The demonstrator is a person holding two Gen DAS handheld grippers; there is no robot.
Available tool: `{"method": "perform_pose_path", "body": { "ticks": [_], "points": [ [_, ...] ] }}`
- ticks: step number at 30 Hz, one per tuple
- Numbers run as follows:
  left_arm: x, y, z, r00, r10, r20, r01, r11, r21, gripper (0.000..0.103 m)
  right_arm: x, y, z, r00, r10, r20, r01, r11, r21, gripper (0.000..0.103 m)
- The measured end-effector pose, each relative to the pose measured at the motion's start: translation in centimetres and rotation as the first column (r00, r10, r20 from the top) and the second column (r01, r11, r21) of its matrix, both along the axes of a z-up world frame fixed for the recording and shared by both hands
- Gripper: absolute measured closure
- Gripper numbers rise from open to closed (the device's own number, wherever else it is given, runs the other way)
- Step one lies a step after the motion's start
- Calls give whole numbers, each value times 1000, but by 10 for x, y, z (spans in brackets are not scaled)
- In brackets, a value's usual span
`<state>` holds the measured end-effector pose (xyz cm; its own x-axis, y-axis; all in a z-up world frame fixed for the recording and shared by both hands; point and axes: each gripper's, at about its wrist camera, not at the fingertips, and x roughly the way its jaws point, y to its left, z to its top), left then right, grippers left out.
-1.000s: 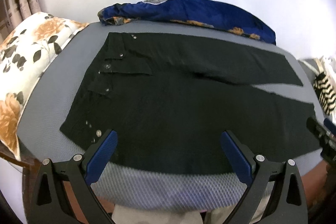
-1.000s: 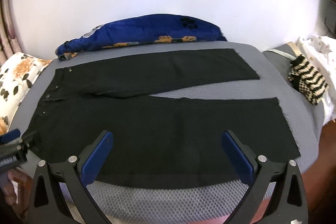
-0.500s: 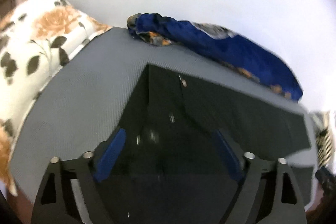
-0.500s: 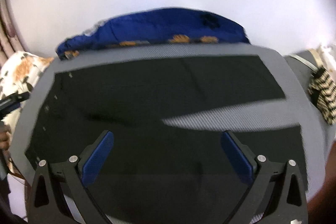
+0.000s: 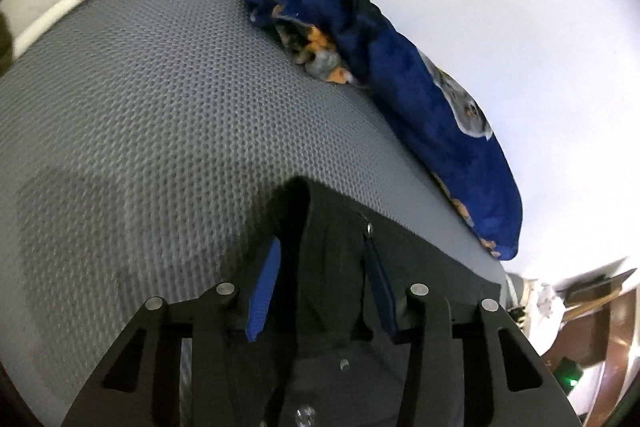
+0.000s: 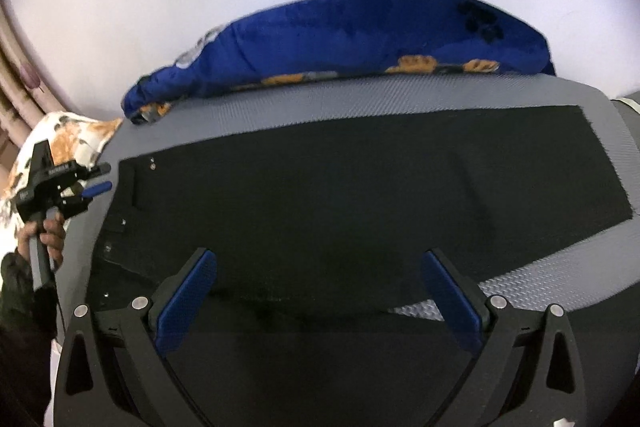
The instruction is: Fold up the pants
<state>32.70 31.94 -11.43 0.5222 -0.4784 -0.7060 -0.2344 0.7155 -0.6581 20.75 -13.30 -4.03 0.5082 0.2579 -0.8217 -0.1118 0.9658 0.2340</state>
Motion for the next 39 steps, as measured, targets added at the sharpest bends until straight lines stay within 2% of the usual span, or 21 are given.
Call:
{"method": "perform_pose_path", "body": {
  "ticks": [3, 6, 8, 14, 17, 22, 24, 25, 26, 27, 30, 32, 33, 34, 37, 39],
  "points": [
    [12, 3, -10, 999, -35, -14, 35, 999, -20, 59, 11, 7, -10, 1000, 0, -24, 0, 1000, -5, 1],
    [24, 1, -19, 996, -91, -15, 91, 995, -41, 69, 20, 13, -19, 999, -1, -40, 1, 1000, -9, 1],
    [31, 0, -26, 993, -118, -25, 116, 991, -72, 80, 26, 16, -24, 999, -1, -48, 1, 1000, -14, 1],
    [44, -12, -30, 982, -189, -10, 186, 972, -143, 82, 36, 21, -31, 998, 3, -56, -4, 1000, -22, 1],
    [54, -20, -29, 975, -221, 7, 220, 967, -128, 82, 40, 22, -35, 998, 12, -56, -14, 1000, -25, 1],
    [72, -30, -44, 979, -205, -3, 201, 963, -180, 82, 54, 26, -40, 998, 46, -47, -46, 999, -13, 1],
    [72, -35, -47, 984, -176, 16, 176, 965, -193, 82, 60, 27, -41, 997, 66, -44, -67, 998, -21, 1],
    [70, -37, -46, 985, -170, 28, 172, 966, -190, 86, 65, 28, -40, 996, 82, -38, -83, 996, -32, 1],
    [67, -39, -42, 986, -158, 44, 163, 974, -160, 96, 68, 28, -39, 994, 99, -35, -100, 994, -37, 1],
    [66, -45, -40, 985, -164, 61, 171, 974, -151, 96, 73, 29, -37, 992, 125, -29, -126, 991, -47, 1],
    [49, -53, -12, 966, -184, 180, 210, 968, -139, 96, 91, 30, -28, 969, 248, -10, -248, 966, -70, 1],
    [35, -61, 9, 942, -211, 260, 250, 960, -126, 96, 107, 31, -20, 934, 357, -8, -356, 931, -82, 1],
    [29, -64, 17, 931, -225, 289, 268, 956, -117, 96, 117, 32, -17, 908, 419, -13, -419, 904, -85, 1],
    [19, -70, 30, 905, -254, 342, 303, 948, -97, 96, 128, 33, -13, 876, 481, -19, -481, 873, -81, 1],
    [1, -81, 50, 847, -312, 432, 372, 926, -60, 96, 159, 36, -9, 816, 575, -62, -578, 810, -94, 1],
    [-6, -82, 56, 828, -327, 455, 393, 918, -55, 96, 182, 38, -9, 763, 639, -100, -646, 760, -71, 1]
  ]
}}
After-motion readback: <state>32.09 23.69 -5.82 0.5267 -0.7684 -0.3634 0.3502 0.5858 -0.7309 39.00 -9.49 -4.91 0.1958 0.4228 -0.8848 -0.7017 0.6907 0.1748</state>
